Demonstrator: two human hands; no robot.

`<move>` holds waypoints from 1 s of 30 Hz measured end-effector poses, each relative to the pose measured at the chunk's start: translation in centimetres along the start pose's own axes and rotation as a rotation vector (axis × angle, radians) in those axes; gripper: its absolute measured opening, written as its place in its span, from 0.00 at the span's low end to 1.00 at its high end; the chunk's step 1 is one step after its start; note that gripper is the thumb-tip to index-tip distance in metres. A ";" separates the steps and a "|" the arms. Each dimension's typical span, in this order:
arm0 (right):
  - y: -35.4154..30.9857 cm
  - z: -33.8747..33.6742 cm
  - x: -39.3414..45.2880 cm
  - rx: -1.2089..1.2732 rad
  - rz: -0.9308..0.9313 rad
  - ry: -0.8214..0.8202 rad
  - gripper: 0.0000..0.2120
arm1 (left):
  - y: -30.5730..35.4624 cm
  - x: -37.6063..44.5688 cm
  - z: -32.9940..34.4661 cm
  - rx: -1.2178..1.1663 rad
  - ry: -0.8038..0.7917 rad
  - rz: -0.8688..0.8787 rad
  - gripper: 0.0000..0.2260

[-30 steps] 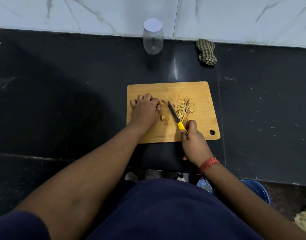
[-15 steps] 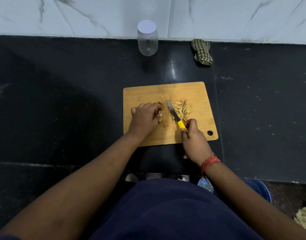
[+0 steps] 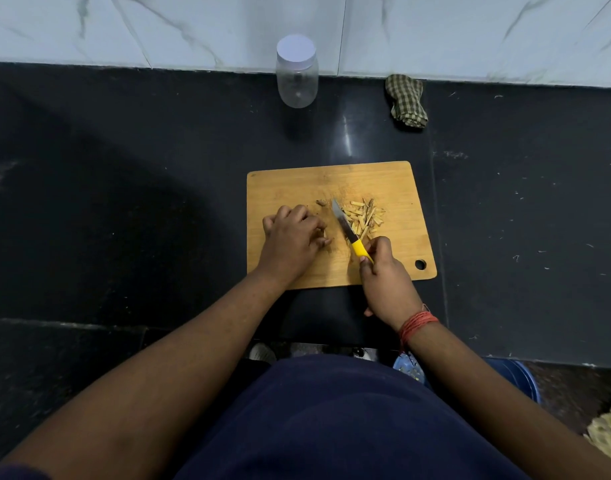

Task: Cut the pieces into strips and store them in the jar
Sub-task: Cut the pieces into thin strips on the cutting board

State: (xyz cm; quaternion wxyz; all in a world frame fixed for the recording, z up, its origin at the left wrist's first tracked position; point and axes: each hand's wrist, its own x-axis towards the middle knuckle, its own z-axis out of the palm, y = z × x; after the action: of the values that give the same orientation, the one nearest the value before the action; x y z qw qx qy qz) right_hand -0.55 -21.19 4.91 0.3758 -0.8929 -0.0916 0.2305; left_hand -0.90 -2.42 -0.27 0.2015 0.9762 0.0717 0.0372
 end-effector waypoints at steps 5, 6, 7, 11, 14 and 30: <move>0.2 0.0 0.0 -0.026 -0.010 0.006 0.03 | -0.3 -0.2 0.0 -0.001 -0.021 -0.023 0.14; 0.2 0.0 0.0 -0.037 -0.013 0.006 0.03 | -0.3 -0.2 0.0 -0.004 -0.025 -0.028 0.14; 0.2 0.0 0.0 -0.038 -0.011 0.002 0.03 | -0.3 -0.2 0.0 -0.005 -0.031 -0.032 0.14; -0.1 0.1 -0.3 0.000 0.018 -0.041 0.04 | -0.4 -0.2 -0.1 0.005 -0.042 -0.034 0.14; -0.4 0.2 -0.5 0.020 0.041 -0.074 0.04 | -0.5 -0.2 0.0 0.029 -0.042 -0.026 0.14; -0.6 0.4 -0.8 0.097 0.073 -0.115 0.05 | -0.9 -0.5 0.1 0.042 -0.028 0.002 0.19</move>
State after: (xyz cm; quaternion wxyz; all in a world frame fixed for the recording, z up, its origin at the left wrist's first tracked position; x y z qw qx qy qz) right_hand -1.42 -20.80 5.37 0.4040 -0.8616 -0.0692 0.2994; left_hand -1.47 -1.73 -0.77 0.1818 0.9807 0.0686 0.0220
